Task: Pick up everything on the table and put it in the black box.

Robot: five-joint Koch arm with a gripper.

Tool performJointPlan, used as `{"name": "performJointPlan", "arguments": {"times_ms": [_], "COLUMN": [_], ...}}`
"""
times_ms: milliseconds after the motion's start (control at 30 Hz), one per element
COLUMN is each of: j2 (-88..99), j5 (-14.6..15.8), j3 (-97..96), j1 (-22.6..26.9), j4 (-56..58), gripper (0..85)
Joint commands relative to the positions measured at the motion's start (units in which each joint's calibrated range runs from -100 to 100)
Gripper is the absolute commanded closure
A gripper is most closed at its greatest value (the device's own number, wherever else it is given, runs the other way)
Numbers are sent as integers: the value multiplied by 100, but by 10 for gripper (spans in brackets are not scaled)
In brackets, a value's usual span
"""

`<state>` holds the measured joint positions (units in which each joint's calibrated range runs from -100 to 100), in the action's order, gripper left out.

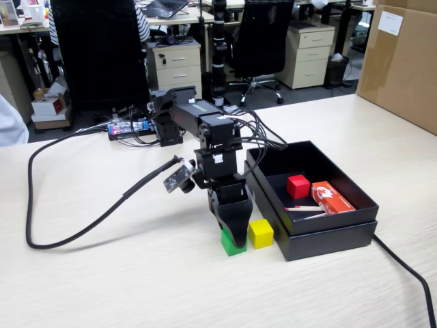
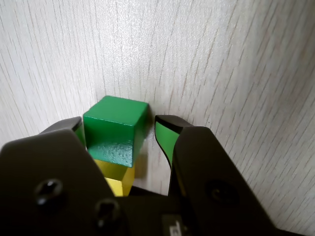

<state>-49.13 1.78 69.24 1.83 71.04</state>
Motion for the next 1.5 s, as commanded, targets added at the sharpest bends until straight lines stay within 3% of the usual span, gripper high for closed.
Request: {"name": "performJointPlan", "arguments": {"times_ms": [0, 167, 200, 533, 767, 933, 1333, 1467], "j2": [145, 191, 248, 3128, 5389, 5022, 2956, 2841], "j5": [-63, -54, -49, 44, 181, 337, 508, 493], "j3": [384, 402, 365, -859, -1538, -1575, -1638, -1928], "j1": [-10, -39, -44, -39, 864, 1348, 1206, 1206], "j4": [-59, -59, -50, 373, 537, 537, 520, 520], "gripper": [613, 843, 846, 846, 846, 846, 839, 646]}}
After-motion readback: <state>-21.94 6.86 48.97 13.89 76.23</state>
